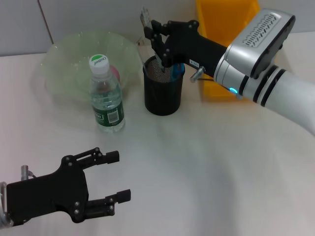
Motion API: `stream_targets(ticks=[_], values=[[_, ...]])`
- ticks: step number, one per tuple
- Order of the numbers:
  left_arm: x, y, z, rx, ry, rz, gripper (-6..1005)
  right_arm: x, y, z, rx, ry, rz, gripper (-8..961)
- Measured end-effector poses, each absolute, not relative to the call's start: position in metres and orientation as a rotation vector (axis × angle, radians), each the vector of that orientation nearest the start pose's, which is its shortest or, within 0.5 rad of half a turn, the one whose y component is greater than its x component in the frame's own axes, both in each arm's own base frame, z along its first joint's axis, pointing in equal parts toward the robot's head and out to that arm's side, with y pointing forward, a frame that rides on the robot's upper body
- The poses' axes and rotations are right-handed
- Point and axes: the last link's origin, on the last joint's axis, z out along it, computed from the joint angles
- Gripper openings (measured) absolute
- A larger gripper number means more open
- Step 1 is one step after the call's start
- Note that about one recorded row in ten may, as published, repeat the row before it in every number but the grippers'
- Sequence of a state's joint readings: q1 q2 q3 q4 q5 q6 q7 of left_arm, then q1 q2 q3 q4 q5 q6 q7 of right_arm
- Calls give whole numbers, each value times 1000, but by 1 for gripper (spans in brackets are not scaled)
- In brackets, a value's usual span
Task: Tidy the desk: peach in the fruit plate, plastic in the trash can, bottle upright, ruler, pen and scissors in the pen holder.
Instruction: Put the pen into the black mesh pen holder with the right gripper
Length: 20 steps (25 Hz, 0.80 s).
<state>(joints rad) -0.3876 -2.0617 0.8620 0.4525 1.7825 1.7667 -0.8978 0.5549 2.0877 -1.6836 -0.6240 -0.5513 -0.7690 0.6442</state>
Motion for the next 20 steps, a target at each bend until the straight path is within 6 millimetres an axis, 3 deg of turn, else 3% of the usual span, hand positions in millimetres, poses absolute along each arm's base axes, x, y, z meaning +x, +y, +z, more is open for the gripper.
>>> stream_targets(ticks=[20], values=[[-273, 251, -25, -2797, -218, -1020, 799, 200, 380, -64, -2231, 263, 808, 293]])
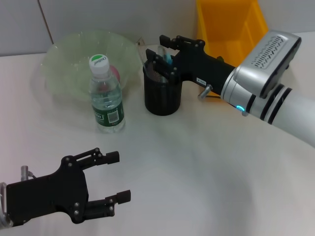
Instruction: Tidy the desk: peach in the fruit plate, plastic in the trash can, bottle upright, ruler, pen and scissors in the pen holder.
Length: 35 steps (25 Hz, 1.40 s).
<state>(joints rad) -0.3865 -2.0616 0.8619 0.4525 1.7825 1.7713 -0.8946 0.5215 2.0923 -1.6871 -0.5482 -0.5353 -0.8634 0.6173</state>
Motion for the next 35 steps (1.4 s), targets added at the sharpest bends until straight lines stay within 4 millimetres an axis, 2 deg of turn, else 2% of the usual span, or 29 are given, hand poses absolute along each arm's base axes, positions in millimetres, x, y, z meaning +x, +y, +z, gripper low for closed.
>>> stream_targets(ticks=[2, 4, 5, 6, 9, 10, 12, 14, 15, 16, 17, 20, 25, 35], values=[[-273, 251, -25, -2796, -218, -1022, 799, 199, 378, -62, -2225, 264, 830, 296], [-274, 251, -24, -2794, -219, -1022, 799, 196, 370, -52, -2196, 245, 924, 300], [-274, 251, -24, -2792, -219, -1023, 799, 192, 357, -37, -2156, 223, 1033, 347], [-274, 251, -23, -2787, -220, -1026, 799, 192, 357, -37, -2156, 223, 1033, 394], [-275, 251, -21, -2773, -224, -1029, 799, 194, 334, -14, -2148, 227, 1149, 536], [-276, 252, -20, -2769, -224, -1026, 799, 205, 317, -4, -2203, 241, 1169, 601], [-277, 252, -19, -2766, -224, -1023, 799, 211, 310, 0, -2235, 246, 1171, 730], [-278, 254, -17, -2758, -223, -1006, 800, 233, 291, 6, -2312, 267, 1160, 771], [-279, 254, -17, -2754, -224, -1004, 800, 252, 268, 4, -2435, 260, 1135, 792], [-279, 255, -17, -2747, -227, -1001, 800, 252, 268, 4, -2435, 260, 1135, 812], [-279, 256, -17, -2739, -231, -1000, 800, 262, 256, 3, -2503, 264, 1115, 833], [-279, 257, -18, -2736, -235, -999, 800, 282, 238, -1, -2618, 310, 1065, 833], [-279, 260, -23, -2740, -260, -971, 800, 295, 231, -12, -2642, 359, 999, 833], [-281, 256, -26, -2740, -288, -980, 800, 294, 232, -13, -2638, 355, 998, 834]])
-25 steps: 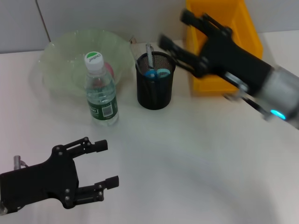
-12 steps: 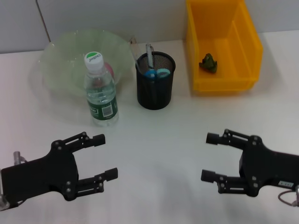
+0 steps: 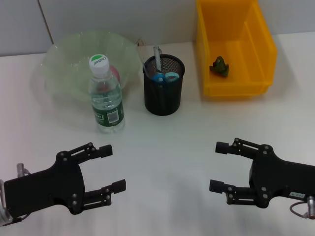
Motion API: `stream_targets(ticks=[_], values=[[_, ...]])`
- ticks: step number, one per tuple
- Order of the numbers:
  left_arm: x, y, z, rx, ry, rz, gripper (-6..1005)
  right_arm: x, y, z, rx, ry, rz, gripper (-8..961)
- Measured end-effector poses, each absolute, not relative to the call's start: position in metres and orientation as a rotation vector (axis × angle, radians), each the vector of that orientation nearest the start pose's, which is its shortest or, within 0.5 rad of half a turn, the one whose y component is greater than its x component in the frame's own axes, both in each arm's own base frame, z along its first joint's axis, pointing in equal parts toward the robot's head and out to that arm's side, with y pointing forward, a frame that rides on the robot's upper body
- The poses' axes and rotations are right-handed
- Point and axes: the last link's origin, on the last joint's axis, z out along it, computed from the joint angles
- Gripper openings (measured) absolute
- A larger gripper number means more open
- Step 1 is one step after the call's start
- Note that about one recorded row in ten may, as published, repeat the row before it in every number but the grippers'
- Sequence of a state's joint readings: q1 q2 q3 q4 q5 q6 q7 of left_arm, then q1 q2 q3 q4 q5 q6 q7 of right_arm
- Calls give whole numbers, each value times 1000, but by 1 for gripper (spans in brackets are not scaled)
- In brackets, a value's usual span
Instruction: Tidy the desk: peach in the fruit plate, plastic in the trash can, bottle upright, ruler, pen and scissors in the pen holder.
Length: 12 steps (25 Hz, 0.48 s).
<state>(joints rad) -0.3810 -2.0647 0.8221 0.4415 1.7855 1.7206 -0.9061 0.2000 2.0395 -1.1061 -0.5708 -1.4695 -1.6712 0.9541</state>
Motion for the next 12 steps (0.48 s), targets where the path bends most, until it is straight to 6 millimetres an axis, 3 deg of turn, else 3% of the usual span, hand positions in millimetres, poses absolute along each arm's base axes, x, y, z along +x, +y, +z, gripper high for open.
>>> stream_targets(ticks=[12], values=[[-280, 256, -25, -2737, -273, -983, 800, 293, 231, -16, -2637, 362, 1010, 834]])
